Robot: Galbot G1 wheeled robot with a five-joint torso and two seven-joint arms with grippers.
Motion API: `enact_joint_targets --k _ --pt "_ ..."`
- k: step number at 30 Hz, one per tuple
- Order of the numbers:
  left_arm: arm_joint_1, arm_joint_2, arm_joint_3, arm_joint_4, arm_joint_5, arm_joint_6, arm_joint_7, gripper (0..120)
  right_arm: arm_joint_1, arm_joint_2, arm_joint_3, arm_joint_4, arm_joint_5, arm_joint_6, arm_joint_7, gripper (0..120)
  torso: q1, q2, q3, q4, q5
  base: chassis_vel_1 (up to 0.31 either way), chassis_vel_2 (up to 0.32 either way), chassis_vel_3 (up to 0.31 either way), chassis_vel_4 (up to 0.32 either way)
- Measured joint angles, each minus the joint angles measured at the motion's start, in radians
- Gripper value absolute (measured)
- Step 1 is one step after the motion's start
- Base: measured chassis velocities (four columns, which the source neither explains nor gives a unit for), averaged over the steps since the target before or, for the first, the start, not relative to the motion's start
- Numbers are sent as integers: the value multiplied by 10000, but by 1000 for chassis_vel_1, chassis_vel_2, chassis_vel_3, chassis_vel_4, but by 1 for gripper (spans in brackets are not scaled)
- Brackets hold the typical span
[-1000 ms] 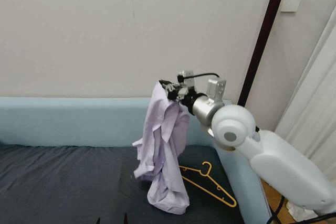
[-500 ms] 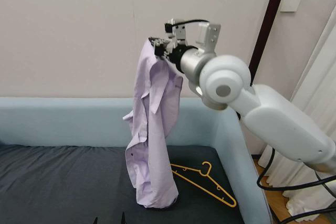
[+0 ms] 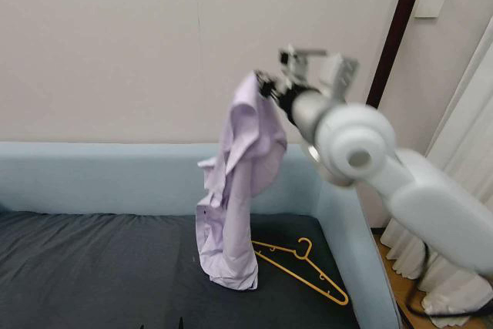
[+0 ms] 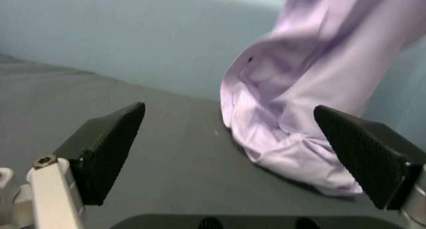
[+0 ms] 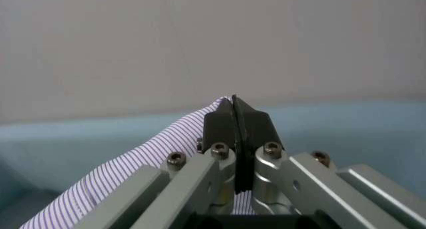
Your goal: Pick up the clothes from the sofa and hang them on the clothes hanger.
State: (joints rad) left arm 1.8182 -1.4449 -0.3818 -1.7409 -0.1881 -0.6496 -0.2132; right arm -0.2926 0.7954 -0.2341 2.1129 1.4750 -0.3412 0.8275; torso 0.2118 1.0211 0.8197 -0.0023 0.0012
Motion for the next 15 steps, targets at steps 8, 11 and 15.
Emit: enact_joint_targets --k 8,11,15 --pt "-102 -230 5 395 158 56 0 100 -6930 781 1930 -1155 -3897 386 -2161 0 -1 0 -1 12 -8 0 0 0 0" --pt "-154 -193 -8 544 160 65 -6 100 -8357 1411 2144 -1799 -4392 497 -2444 0 -2 2 -2 9 -13 0 0 0 0" --pt "-173 -139 -8 576 152 66 -10 100 -8629 1703 2001 -2158 -5261 378 -2696 0 -2 2 -1 17 -14 0 0 0 0"
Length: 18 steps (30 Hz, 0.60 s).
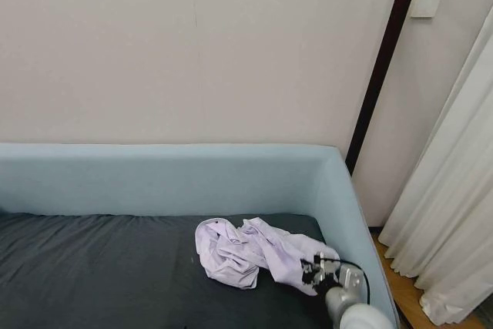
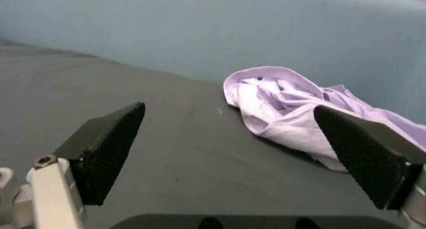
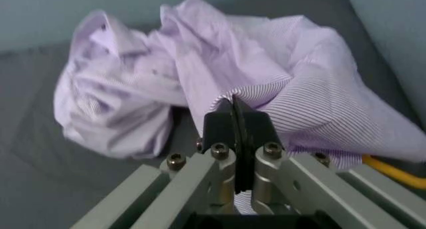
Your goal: Pick up the clothes from the sofa and hang them on the clothes hanger.
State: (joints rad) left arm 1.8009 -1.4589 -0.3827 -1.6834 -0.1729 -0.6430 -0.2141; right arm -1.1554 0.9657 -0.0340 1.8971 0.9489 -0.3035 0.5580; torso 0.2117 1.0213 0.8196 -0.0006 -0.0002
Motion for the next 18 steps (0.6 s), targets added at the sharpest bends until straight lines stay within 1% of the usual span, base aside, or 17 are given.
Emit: enact_joint_targets --k 1,2,3,4,5,6,7,10,11,12,14,15,16,18 --pt "0 35 3 -3 -3 0 -1 100 -97 25 -67 -108 -464 7 -79 3 0 0 0 0 1 0 0 0 0" --pt "0 35 3 -3 -3 0 -1 100 -97 25 -67 -108 -464 7 -79 3 0 0 0 0 1 0 0 0 0" --pt "-3 84 15 -15 -3 0 -2 100 -252 26 -122 -168 -981 91 -175 7 1 0 0 -2 -2 0 0 0 0" --pt "-16 149 19 -19 -3 0 -4 100 -452 12 -134 -168 -1499 196 -335 14 0 0 0 -4 -1 0 0 0 0" --pt "-25 181 15 -18 -3 0 -14 100 -587 -10 -128 -151 -1793 303 -444 15 0 0 0 -4 -1 0 0 0 0" --pt "-25 181 15 -18 -3 0 -14 100 -587 -10 -128 -151 -1793 303 -444 15 0 0 0 -4 -1 0 0 0 0" --pt "-49 221 17 -4 -3 1 -18 100 -862 -34 -110 -57 -2260 520 -606 22 0 0 0 -6 -1 0 0 0 0" --pt "-84 239 47 46 -4 4 -31 100 -1391 -54 18 249 -2731 684 -768 34 0 0 0 -7 0 0 0 0 0" --pt "-84 239 47 46 -4 4 -31 100 -1391 -54 18 249 -2731 684 -768 34 0 0 0 -7 0 0 0 0 0" --pt "-95 237 67 62 -4 6 -32 100 -1558 -73 72 350 -2839 709 -827 38 -1 0 1 -5 0 0 0 0 0" --pt "-117 235 98 80 -6 13 -34 100 -1854 -148 195 539 -3045 740 -967 47 0 0 0 -5 0 0 0 0 0" --pt "-137 238 115 89 -8 19 -36 100 -2082 -240 282 691 -3190 765 -1104 53 0 0 0 -7 -1 0 0 0 0" --pt "-137 238 115 89 -8 19 -36 100 -2082 -240 282 691 -3190 765 -1104 53 0 0 0 -7 -1 0 0 0 0" --pt "-176 258 135 108 -20 28 -38 100 -2396 -374 411 938 -3394 844 -1261 62 -1 0 1 -6 0 0 0 0 0"
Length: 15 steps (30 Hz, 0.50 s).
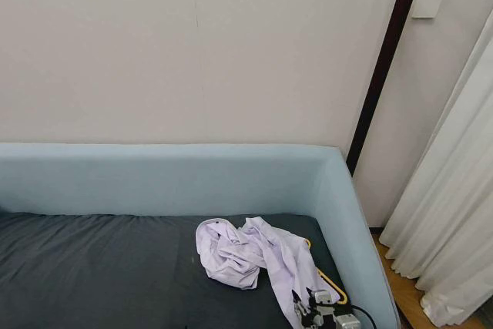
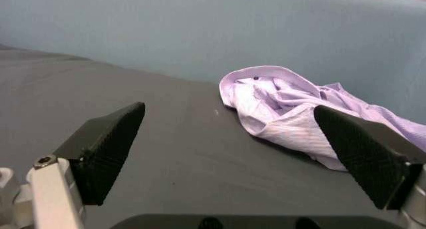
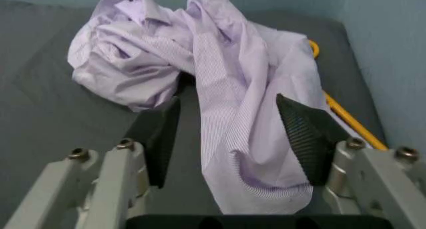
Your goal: Pick up the clothes from the sofa and hang them on the clothes hanger.
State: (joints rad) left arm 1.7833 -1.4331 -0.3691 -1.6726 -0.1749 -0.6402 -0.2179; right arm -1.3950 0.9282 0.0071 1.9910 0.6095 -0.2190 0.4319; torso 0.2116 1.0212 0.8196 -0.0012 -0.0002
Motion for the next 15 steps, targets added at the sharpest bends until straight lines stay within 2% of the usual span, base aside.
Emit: enact_joint_targets --k 2,5,7,8,10,12,13,15 --pt "-55 32 0 20 -21 18 -10 100 -154 -87 116 181 -240 185 -113 71 0 0 0 -2 -1 0 0 0 0" --pt "-85 48 0 29 -45 44 -15 100 -4 -129 98 216 -347 257 -161 79 0 0 0 -4 0 0 0 0 0" --pt "-146 70 -4 76 -75 125 -29 100 1078 -298 -349 -5 -194 161 -174 90 0 0 0 2 0 0 0 0 0" --pt "-146 70 -4 76 -75 125 -29 100 1078 -298 -349 -5 -194 161 -174 90 0 0 0 2 0 0 0 0 0" --pt "-174 87 -15 93 -122 189 -37 100 2358 -463 -972 -448 157 -149 -245 97 1 -1 2 1 -1 0 0 0 0" --pt "-177 102 -34 75 -286 266 -39 100 3612 -468 -1873 -1122 281 -266 -302 100 2 -1 3 5 1 0 0 0 0" --pt "-177 102 -34 75 -286 266 -39 100 3612 -468 -1873 -1122 281 -266 -302 100 2 -1 3 5 1 0 0 0 0" --pt "-153 108 -131 -30 -509 354 -22 100 5255 -97 -3112 -2345 119 -253 -438 100 2 -2 3 0 0 0 0 0 0"
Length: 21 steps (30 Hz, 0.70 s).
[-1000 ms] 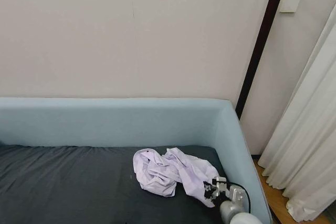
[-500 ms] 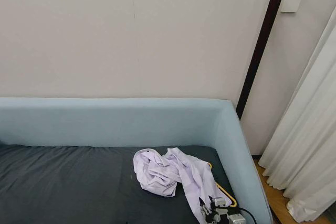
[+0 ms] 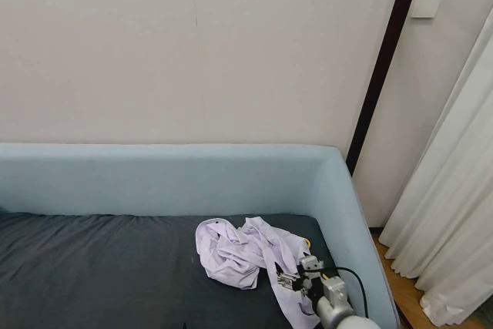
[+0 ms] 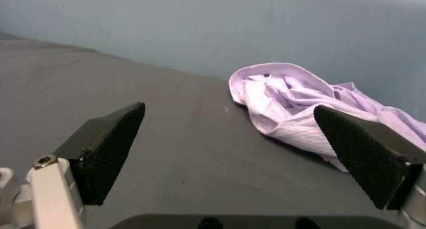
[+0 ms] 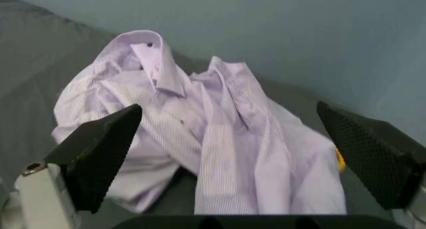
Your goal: Pick up the clothes from the sofa and hang them on the clothes hanger.
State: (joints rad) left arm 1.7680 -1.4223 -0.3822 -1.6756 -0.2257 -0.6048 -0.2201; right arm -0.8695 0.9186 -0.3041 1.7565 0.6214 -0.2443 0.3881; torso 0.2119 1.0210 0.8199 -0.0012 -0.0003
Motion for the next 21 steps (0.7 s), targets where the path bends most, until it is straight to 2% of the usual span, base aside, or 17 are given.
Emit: enact_joint_targets --k 3,4,7,8,9,13,14,17,21 --pt "65 -97 -124 -87 -164 27 7 100 1823 1051 -1382 -1880 -589 188 -325 100 0 0 0 5 -1 0 0 0 0" --pt "65 -97 -124 -87 -164 27 7 100 1823 1051 -1382 -1880 -589 188 -325 100 0 0 0 5 -1 0 0 0 0" --pt "120 -154 -173 -112 -184 29 12 100 2629 2063 -1999 -3829 -1594 737 -900 100 0 0 0 3 -2 0 0 0 0" --pt "136 -175 -205 -145 -184 33 10 100 2789 2432 -2068 -4433 -1785 859 -1029 100 1 0 1 -1 -4 0 0 0 0" --pt "136 -175 -205 -145 -184 33 10 100 2789 2432 -2068 -4433 -1785 859 -1029 100 1 0 1 -1 -4 0 0 0 0" --pt "220 -232 -267 -307 -233 71 4 100 3041 3764 -1976 -6255 -2268 1168 -1222 100 1 0 -1 0 -1 0 0 0 0" --pt "220 -232 -267 -307 -233 71 4 100 3041 3764 -1976 -6255 -2268 1168 -1222 100 1 0 -1 0 -1 0 0 0 0" --pt "254 -276 -309 -340 -300 73 3 100 3151 4719 -1817 -7787 -3123 1699 -1233 100 1 0 -1 1 -2 0 0 0 0" --pt "192 -372 -342 -377 -497 115 -5 100 3246 5202 -1668 -8651 -3452 2033 -1268 98 1 0 -1 -1 -1 0 0 0 0"
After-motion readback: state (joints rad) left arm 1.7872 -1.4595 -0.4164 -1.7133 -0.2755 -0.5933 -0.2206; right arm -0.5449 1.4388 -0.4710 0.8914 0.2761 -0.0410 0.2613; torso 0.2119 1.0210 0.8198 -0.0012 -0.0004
